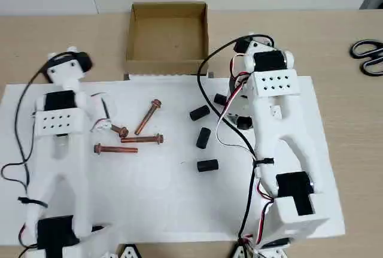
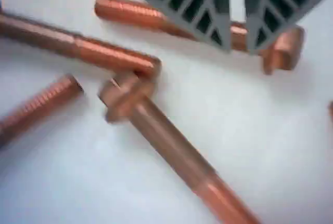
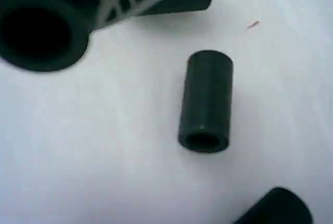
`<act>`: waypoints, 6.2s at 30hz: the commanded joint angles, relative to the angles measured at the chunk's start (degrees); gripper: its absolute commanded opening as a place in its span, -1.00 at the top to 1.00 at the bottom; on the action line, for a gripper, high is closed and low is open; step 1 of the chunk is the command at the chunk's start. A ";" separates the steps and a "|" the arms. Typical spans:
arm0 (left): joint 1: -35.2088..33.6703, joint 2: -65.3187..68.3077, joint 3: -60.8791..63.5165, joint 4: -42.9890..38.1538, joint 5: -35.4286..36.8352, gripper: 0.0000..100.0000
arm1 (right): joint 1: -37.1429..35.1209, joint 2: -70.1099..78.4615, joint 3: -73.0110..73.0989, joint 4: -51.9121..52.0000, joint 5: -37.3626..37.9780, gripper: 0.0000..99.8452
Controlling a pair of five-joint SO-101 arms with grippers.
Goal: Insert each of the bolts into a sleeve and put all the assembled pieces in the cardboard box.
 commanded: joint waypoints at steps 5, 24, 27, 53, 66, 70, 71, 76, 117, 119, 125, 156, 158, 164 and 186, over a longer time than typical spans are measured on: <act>-8.26 7.21 -1.27 -8.09 1.49 0.99 | 3.65 -2.77 1.93 0.31 0.62 0.99; -8.26 22.07 -12.53 -11.78 1.76 0.82 | 4.26 -2.59 2.46 0.13 0.62 0.99; -8.26 22.24 -12.53 -12.04 1.76 0.80 | 4.26 -1.63 2.55 -0.13 0.62 0.99; -11.43 22.59 -16.40 -10.46 1.41 0.80 | 4.26 0.75 2.46 0.31 0.62 0.99; -11.25 29.36 -16.75 -12.22 1.41 0.80 | 4.26 0.75 2.46 0.31 0.53 0.99; -11.16 29.36 -16.75 -12.66 1.41 0.80 | 4.26 0.84 2.46 0.31 0.53 0.99; -11.16 29.36 -16.75 -13.19 1.41 0.81 | 4.26 0.92 2.46 0.31 0.53 0.99; -11.08 29.45 -16.75 -15.56 1.41 0.81 | 4.26 0.92 2.46 0.13 0.53 0.99; 5.98 -8.88 -28.62 17.14 -24.00 0.99 | 0.57 -29.67 0.35 1.27 5.89 0.99; 7.03 -10.55 -28.62 20.92 -22.15 0.99 | 0.48 -34.15 4.40 1.27 6.51 0.99; 8.00 -20.75 -28.53 22.15 -18.64 0.99 | 0.75 -49.19 17.05 1.01 6.77 0.99; 17.67 -92.13 43.38 -23.12 5.98 0.99 | -13.05 -96.75 78.68 -45.14 12.04 0.99; 19.69 -92.13 44.26 -23.12 6.33 0.99 | -16.13 -97.54 81.93 -48.84 12.31 0.99; 24.35 -91.52 44.44 -23.03 10.02 0.99 | -25.54 -100.09 91.16 -54.99 16.70 0.99; 36.40 -91.52 45.23 -23.12 15.74 0.99 | -37.49 -111.16 102.68 -54.81 21.36 0.99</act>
